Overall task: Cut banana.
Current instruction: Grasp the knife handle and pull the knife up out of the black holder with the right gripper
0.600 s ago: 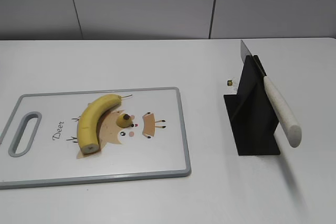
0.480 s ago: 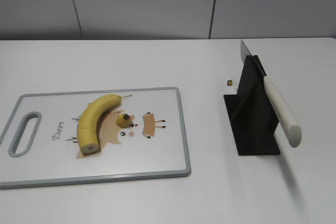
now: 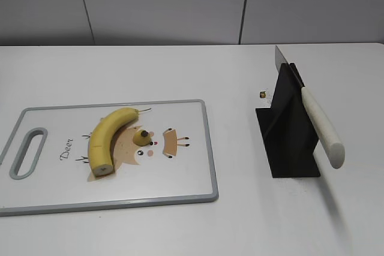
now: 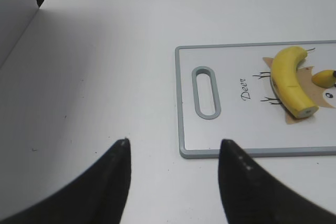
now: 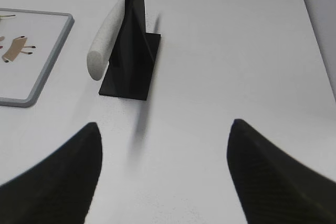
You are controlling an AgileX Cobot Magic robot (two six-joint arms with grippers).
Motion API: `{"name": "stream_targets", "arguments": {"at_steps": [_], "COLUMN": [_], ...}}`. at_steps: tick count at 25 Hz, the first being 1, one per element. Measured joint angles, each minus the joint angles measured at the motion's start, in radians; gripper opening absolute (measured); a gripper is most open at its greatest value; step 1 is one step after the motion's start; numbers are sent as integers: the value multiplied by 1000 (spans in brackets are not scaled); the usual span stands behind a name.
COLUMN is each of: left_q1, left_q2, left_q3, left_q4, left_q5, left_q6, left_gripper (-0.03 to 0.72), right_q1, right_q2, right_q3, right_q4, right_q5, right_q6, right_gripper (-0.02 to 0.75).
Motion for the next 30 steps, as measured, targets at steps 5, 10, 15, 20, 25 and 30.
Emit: {"name": "stream_targets", "arguments": {"at_steps": [5,10,15,20,25,30], "left_q1": [0,0,0,0,0,0], "left_q2": [0,0,0,0,0,0], "left_q3": [0,0,0,0,0,0], "left_q4": [0,11,10,10,10,10], "left_q5": [0,0,0,0,0,0], "left_q6": [0,0,0,0,0,0], "left_gripper": [529,529,526,517,516,516], "right_q1": [0,0,0,0,0,0], "right_q2": [0,0,0,6,133,311], "right_q3": [0,0,0,-10,-63,-125], "right_q4": [0,1,1,4,31,35], "right_q5": [0,0,0,1,40,101], "right_q6": [0,0,0,1,58,91], "right_gripper": [561,561,561,561,561,561]}}
